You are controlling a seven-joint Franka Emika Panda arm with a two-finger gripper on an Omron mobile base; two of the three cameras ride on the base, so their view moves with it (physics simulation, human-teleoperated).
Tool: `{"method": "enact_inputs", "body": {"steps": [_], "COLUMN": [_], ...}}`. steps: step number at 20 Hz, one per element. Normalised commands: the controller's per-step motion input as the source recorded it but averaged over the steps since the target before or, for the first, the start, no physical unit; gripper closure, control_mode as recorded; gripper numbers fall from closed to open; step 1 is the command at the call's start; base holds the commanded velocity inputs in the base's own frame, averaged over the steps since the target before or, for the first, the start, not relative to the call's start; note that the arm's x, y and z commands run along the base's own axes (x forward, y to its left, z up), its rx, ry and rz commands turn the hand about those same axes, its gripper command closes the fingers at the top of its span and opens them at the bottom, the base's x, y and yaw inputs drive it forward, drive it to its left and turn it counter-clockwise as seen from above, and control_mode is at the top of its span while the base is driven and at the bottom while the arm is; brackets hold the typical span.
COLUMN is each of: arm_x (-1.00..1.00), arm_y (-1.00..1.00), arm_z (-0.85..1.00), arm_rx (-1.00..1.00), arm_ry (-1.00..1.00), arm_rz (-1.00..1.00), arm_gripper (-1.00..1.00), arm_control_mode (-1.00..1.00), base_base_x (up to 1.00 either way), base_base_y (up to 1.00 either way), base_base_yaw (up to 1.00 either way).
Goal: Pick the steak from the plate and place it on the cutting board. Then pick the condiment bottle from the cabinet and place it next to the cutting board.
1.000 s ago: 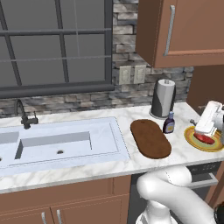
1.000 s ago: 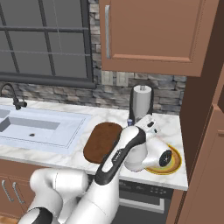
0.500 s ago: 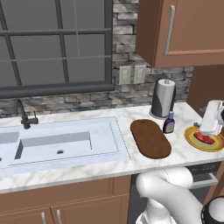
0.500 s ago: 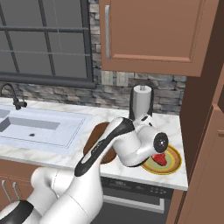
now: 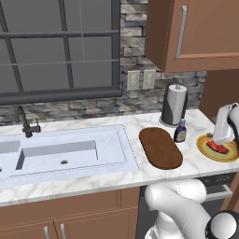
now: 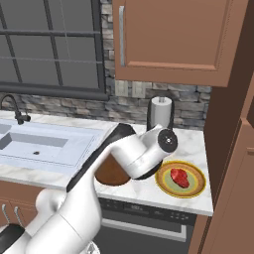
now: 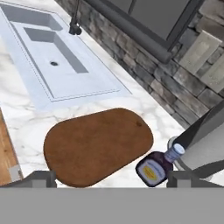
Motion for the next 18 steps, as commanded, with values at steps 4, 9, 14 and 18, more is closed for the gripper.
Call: {"method": "enact_inputs", "body": {"steps": [4,9,14,18], "arm_x": [-0.03,-0.07,-0.13,-0.19], "arm_y": [0.00,-0.02,-0.22,-0.27], "arm_z": [0.04,0.08,0.00,-0.03], "arm_rx": [-0.16,-0.17,-0.18,-0.13], "arm_ry": [0.15,0.12,0.06,0.03], "arm_rz": [0.01,0.02,0.02,0.00], "arm_gripper": [-1.00,-1.00,-1.00,-1.00], "arm_control_mode": [-1.00,-1.00,-1.00,-1.00], "base_base_x": [0.00,0.00,0.00,0.00], "base_base_y": [0.00,0.00,0.00,0.00], "base_base_yaw": [0.00,0.00,0.00,0.00]}}
